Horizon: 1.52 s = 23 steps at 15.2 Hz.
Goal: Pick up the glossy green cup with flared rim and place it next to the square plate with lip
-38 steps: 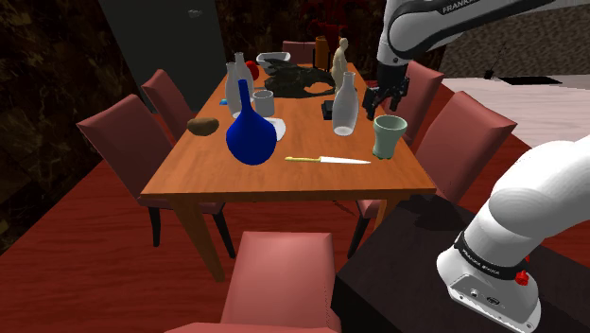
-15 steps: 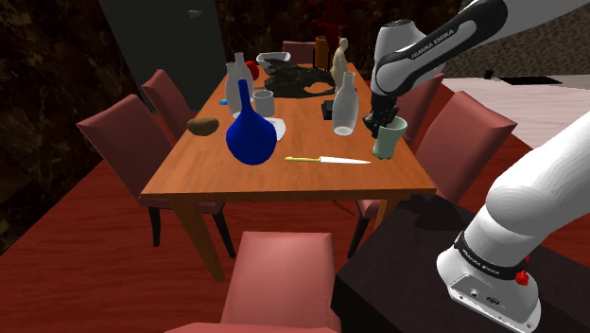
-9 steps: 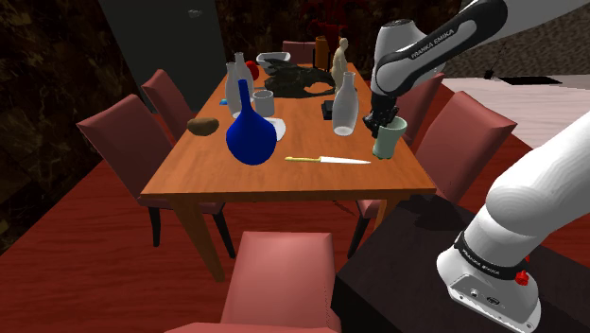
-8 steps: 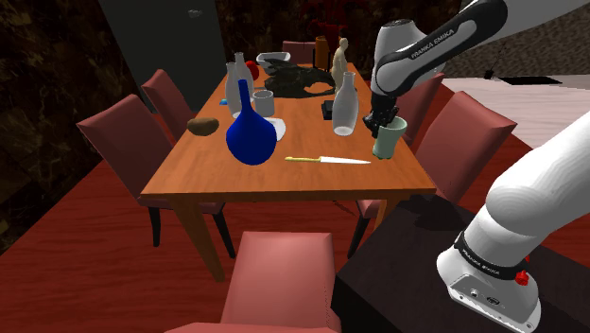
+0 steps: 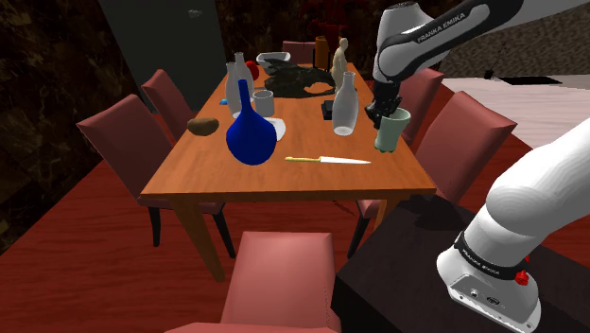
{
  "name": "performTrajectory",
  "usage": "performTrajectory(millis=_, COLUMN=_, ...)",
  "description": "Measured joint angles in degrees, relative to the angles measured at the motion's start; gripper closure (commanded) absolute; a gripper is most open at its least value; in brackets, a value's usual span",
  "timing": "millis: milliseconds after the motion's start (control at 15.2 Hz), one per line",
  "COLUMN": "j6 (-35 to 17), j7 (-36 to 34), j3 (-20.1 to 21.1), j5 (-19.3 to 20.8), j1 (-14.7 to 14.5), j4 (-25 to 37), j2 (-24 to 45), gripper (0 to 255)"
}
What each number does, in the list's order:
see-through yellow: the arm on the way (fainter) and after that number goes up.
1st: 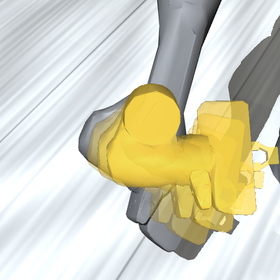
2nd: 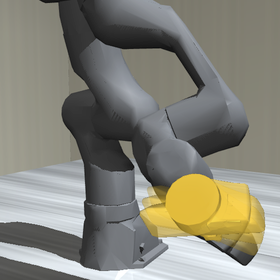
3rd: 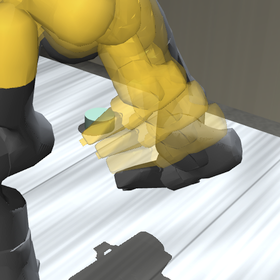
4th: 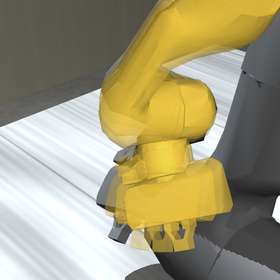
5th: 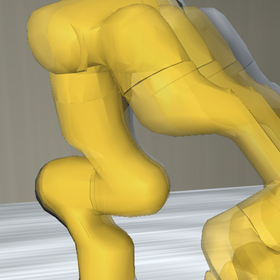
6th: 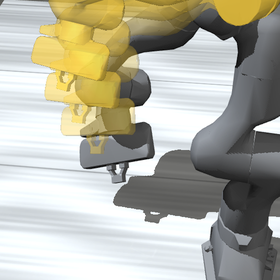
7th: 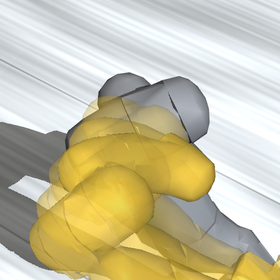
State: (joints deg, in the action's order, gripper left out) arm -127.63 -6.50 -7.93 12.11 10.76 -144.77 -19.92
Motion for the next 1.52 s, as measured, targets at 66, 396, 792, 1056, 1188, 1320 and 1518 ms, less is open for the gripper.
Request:
performTrajectory(millis=66, j6=0.8, j7=0.1, j3=0.0, j5=-0.1, j1=0.0, j4=0.5, j2=-0.3, gripper=255)
performTrajectory(millis=396, j6=5.1, j7=0.6, j3=0.3, j5=-0.6, j1=-0.2, j4=3.2, j2=-1.9, gripper=255)
performTrajectory(millis=792, j6=10.0, j7=1.3, j3=0.5, j5=-0.9, j1=-0.3, j4=6.4, j2=-3.7, gripper=255)
performTrajectory(millis=1056, j6=13.1, j7=1.6, j3=0.7, j5=-1.2, j1=-0.4, j4=8.7, j2=-4.5, gripper=255)
performTrajectory(millis=1188, j6=14.9, j7=1.7, j3=0.9, j5=-1.4, j1=-0.5, j4=10.1, j2=-4.8, gripper=255)
performTrajectory(millis=1320, j6=16.3, j7=2.0, j3=0.9, j5=-1.5, j1=-0.5, j4=11.4, j2=-5.0, gripper=255)
performTrajectory(millis=1518, j6=18.7, j7=2.3, j3=1.0, j5=-1.6, j1=-0.5, j4=13.4, j2=-5.4, gripper=255)
